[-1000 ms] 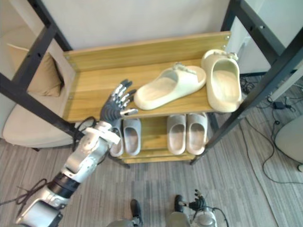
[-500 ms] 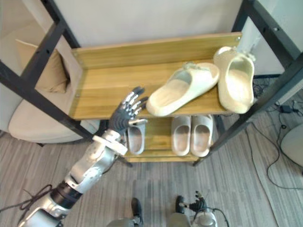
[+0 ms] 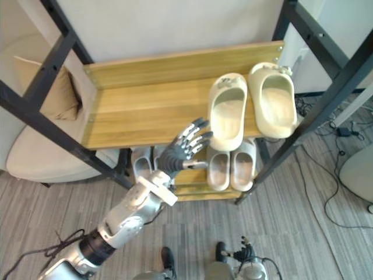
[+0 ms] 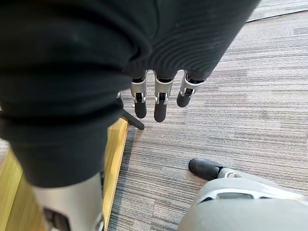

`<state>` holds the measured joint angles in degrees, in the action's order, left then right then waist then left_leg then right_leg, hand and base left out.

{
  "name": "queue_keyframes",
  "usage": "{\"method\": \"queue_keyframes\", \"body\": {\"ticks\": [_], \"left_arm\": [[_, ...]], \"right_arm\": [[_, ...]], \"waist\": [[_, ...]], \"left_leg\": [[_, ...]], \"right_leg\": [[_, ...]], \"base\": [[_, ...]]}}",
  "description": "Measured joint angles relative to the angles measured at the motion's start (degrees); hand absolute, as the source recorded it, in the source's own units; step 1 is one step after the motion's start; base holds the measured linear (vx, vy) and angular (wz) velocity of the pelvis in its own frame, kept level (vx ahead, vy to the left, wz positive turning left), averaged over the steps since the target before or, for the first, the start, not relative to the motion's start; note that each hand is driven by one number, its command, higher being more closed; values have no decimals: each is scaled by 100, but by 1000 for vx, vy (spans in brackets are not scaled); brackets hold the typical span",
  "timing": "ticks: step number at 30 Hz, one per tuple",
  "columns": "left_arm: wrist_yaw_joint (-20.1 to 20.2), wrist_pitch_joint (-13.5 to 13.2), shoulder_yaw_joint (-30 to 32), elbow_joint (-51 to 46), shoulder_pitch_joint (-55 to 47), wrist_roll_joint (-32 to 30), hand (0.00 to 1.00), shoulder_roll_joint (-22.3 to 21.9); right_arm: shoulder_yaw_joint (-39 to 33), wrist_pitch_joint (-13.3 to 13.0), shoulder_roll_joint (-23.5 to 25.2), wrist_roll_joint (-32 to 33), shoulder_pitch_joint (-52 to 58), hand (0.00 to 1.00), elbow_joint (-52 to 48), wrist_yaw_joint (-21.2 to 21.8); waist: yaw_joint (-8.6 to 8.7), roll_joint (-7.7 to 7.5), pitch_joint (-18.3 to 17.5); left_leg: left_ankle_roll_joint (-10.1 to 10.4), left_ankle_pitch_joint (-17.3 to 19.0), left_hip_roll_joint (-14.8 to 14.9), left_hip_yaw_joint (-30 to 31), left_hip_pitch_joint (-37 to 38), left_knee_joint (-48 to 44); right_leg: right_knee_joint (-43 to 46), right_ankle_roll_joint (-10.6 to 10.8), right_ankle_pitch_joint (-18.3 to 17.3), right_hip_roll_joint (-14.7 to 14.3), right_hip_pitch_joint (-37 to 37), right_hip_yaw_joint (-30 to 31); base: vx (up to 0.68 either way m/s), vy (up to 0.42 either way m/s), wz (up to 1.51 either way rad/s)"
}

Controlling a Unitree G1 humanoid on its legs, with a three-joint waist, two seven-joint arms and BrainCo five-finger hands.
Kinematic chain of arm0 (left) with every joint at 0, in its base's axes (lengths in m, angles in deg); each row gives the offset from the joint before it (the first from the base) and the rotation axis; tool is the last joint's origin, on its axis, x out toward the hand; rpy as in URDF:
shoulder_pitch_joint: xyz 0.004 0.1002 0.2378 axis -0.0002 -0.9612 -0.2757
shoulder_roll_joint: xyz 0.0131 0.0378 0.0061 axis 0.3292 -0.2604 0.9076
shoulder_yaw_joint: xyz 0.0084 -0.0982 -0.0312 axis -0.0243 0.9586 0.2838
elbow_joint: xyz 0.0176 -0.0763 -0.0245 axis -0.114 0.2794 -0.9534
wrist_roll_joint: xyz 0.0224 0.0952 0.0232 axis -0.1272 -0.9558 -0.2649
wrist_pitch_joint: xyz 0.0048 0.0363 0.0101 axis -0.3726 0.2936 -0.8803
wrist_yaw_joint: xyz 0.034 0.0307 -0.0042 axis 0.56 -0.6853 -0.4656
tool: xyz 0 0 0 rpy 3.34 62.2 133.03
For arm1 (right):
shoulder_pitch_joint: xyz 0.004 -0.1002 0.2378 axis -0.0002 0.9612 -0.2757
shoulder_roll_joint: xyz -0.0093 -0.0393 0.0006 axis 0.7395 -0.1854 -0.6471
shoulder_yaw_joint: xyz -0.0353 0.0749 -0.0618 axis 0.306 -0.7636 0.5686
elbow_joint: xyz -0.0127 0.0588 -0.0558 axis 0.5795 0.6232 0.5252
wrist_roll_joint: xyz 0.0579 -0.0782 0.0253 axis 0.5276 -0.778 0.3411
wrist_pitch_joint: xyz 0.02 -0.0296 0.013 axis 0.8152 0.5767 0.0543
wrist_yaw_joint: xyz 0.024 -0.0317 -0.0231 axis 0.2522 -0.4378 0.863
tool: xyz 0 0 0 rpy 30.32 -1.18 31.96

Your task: Organize the slippers on the shoe rack

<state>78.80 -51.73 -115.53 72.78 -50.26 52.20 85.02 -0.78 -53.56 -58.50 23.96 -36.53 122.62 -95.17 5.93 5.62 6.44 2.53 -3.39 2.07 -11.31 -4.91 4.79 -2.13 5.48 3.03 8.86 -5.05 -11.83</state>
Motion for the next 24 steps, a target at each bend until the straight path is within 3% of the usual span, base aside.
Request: {"method": "queue_keyframes", "body": {"ticks": [15, 24], "left_arm": [[-42, 1, 12, 71, 0, -116, 0, 9], [-269, -9, 318, 365, 0, -514, 0, -3]], "right_arm": [[6, 0, 5, 1, -3, 0, -1, -6], [10, 0, 83, 4, 11, 0, 0, -42]], "waist": [[23, -5, -5], [36, -141, -76]], "left_leg": [[-5, -4, -3, 27, 1, 2], [-6, -6, -16, 92, 8, 11]], "right_leg": [[-8, 1, 3, -7, 16, -55], [-210, -10, 69, -9, 116, -186]], "base": [[0, 0, 0], [2, -2, 3]]}}
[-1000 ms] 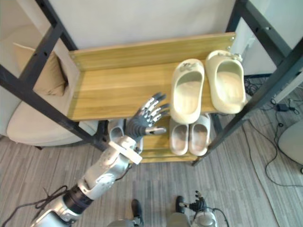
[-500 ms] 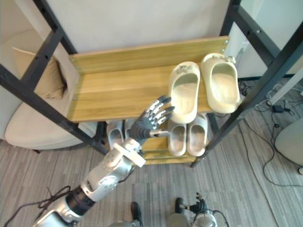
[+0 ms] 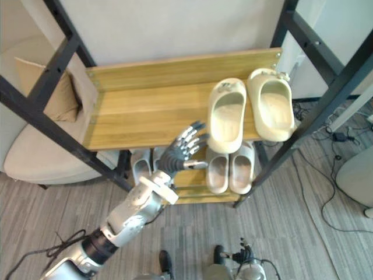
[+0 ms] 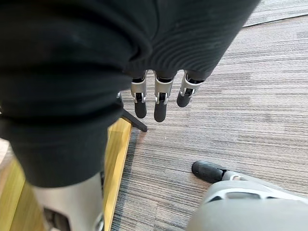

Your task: Organize the slippers on the shoe rack

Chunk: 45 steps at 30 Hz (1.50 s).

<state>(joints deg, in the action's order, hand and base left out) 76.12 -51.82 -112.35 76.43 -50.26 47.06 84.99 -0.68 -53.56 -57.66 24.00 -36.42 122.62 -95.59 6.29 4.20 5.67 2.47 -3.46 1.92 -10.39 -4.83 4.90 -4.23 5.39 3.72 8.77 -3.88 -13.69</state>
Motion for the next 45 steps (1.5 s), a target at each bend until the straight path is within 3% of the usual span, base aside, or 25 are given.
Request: {"method": "queue_keyframes", "body": {"ticks": [14, 29, 41, 45], "left_arm": [[-30, -16, 198, 187, 11, -11, 0, -56], [-23, -14, -351, 552, 837, -14, 0, -738], [-26, -27, -490, 906, 1273, -206, 0, -992], [-24, -144, -489, 1013, 1286, -306, 0, -1025]], "right_arm": [[-52, 0, 67, 2, -21, 0, 0, -29], [-230, 5, 119, 6, 10, 0, -3, -28], [-295, 8, 134, 14, 99, 0, -60, -29], [-301, 13, 143, 40, 144, 0, -77, -33]], "waist": [[0, -28, 9], [34, -56, 21], [39, -64, 40], [37, -75, 48]], "left_leg": [[0, 0, -2, -7, 19, 41], [-1, 0, 8, -167, -11, 28], [-1, 2, 16, -328, -65, 24], [-1, 2, 15, -352, -88, 20]], "right_leg": [[-9, 0, 1, 2, 1, 11], [280, 25, -85, 22, -221, 242], [418, 32, -106, 27, -431, 410], [472, 35, -113, 29, -494, 461]], "base": [[1, 0, 0], [-6, 9, -5], [1, 4, -7], [3, 1, -2]]}}
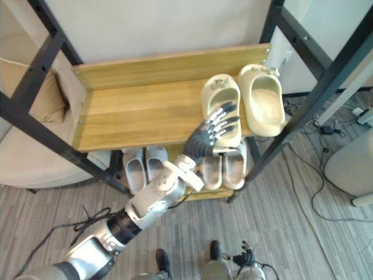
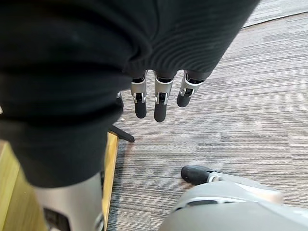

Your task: Organize the slippers on the shoe rack

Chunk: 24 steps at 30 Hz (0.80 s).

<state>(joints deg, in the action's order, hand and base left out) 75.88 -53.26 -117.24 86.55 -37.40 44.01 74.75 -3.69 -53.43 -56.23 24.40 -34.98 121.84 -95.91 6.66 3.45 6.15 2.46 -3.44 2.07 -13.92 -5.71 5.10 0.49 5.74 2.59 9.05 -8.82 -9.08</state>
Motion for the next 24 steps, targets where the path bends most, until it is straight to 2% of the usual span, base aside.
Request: {"method": "queue_keyframes", "body": {"ticks": [10, 15, 24], "left_arm": [[-121, -16, 99, 134, 91, -144, 0, -90], [-314, -3, 637, 132, 91, -145, 0, -76], [-380, -11, 934, -287, 41, -144, 0, 138]], "right_arm": [[-120, -2, 27, 3, 55, 0, -3, -18], [-170, -2, 27, 2, 68, 0, 4, -17], [-176, -6, 28, 0, 69, 0, 29, -11]], "waist": [[0, 0, 12], [3, 28, 31], [-8, 37, 37]], "left_leg": [[-1, 0, -3, 7, -7, -15], [-4, -3, -11, 67, -4, -16], [-8, -4, -77, 189, -6, -20]], "right_leg": [[20, 1, 0, 7, -7, -4], [16, 10, -8, 16, 34, -80], [11, 23, -43, 83, 103, -180]], "base": [[1, 0, 0], [16, 1, 5], [12, 6, 7]]}}
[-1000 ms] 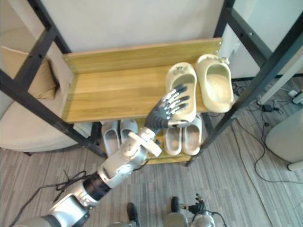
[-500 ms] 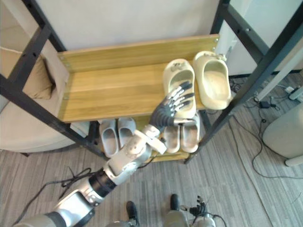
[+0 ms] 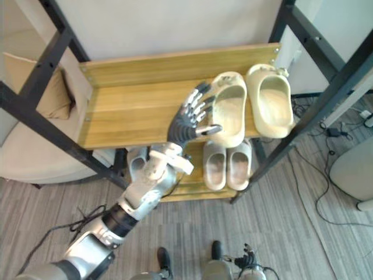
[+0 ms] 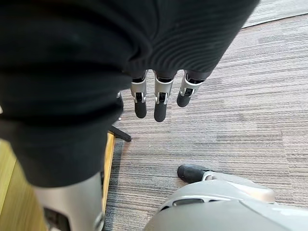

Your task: Organize the slippers on the shoe rack

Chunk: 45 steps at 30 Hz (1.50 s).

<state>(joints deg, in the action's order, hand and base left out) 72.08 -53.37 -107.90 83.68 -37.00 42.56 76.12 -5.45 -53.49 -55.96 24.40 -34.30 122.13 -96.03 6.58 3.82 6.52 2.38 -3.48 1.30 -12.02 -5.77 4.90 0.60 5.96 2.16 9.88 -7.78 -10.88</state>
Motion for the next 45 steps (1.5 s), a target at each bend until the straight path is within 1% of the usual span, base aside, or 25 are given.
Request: {"method": "queue_keyframes", "body": {"ticks": [4, 9, 11, 16, 19, 24, 26, 32, 35, 36, 38, 45], "left_arm": [[3, -9, 150, -178, -312, 0, 0, 16], [31, 9, 138, -158, -792, 0, 0, 115], [46, 22, 133, -139, -887, -1, 0, 258], [65, 29, 76, -55, -956, -31, 0, 274], [169, 2, 9, -61, -955, -218, 0, 250], [202, -6, -62, -52, -887, -236, 0, 238], [277, -14, -110, 12, -829, -236, 0, 237], [276, -17, -487, 117, -692, -233, 0, 188], [277, 2, -734, 234, -553, -231, 0, 94], [270, 4, -773, 298, -495, -230, 0, -4], [241, -8, -743, 308, -485, -231, 0, -91], [146, -6, -781, 406, -195, -234, 0, -92]], "right_arm": [[4, 0, -2, 0, -6, 0, 17, 12], [13, 2, -2, -2, -9, 0, 16, 14], [20, 2, -3, -2, -41, 0, 16, 17], [68, 2, -8, -2, -81, 0, 16, 16], [83, 3, -9, -2, -92, 0, 16, 18], [86, 3, -6, -1, -147, 0, 15, 19], [86, 5, -4, 0, -151, 0, 15, 19], [86, 6, -1, 1, -185, 0, 18, 18], [87, 6, -1, 1, -185, 0, 18, 17], [86, 5, -2, 1, -191, 0, 13, 17], [85, 3, -3, 1, -185, 0, 7, 15], [78, 2, -1, 2, -146, 0, -123, 12]], "waist": [[-8, 1, 0], [-12, 2, 2], [-16, 0, 4], [-30, -11, 11], [-27, -14, 13], [-27, -30, 23], [-27, -36, 27], [-25, -52, 37], [-25, -57, 40], [-27, -57, 44], [-34, -57, 44], [-59, -95, 193]], "left_leg": [[-1, 0, 0, 20, 2, 0], [-2, -1, 12, 65, 40, 1], [-1, -1, 14, 64, 55, 14], [2, -3, 24, 54, 86, 85], [11, 5, 34, 51, 86, 89], [26, 16, 43, 35, 84, 90], [26, 16, 43, 31, 85, 89], [26, 17, 77, -8, 84, 89], [32, 21, 79, -33, 75, 89], [34, 24, 83, -80, 59, 89], [34, 25, 83, -131, 23, 87], [31, 29, 76, -165, -43, -1]], "right_leg": [[-2, 0, -3, -6, 18, -28], [-77, -29, -8, -30, 118, -99], [-94, -36, -10, -48, 134, -103], [-227, -57, 9, -85, 179, -120], [-264, -53, 26, -102, 187, -136], [-292, -52, 26, -113, 199, -131], [-292, -53, 28, -113, 199, -127], [-278, -58, 50, -107, 174, -81], [-247, -53, 46, -103, 130, -45], [-183, -39, 31, -102, 60, 23], [-132, -34, 26, -98, -24, 70], [40, -29, -11, -71, -138, 147]], "base": [[2, 2, 1], [5, -3, 4], [0, 0, 0], [6, -2, -1], [37, -11, 0], [23, -6, 0], [0, 0, 0], [-22, 1, -4], [-14, 9, -6], [-4, 12, -14], [11, 10, -13], [-6, 4, -2]]}}
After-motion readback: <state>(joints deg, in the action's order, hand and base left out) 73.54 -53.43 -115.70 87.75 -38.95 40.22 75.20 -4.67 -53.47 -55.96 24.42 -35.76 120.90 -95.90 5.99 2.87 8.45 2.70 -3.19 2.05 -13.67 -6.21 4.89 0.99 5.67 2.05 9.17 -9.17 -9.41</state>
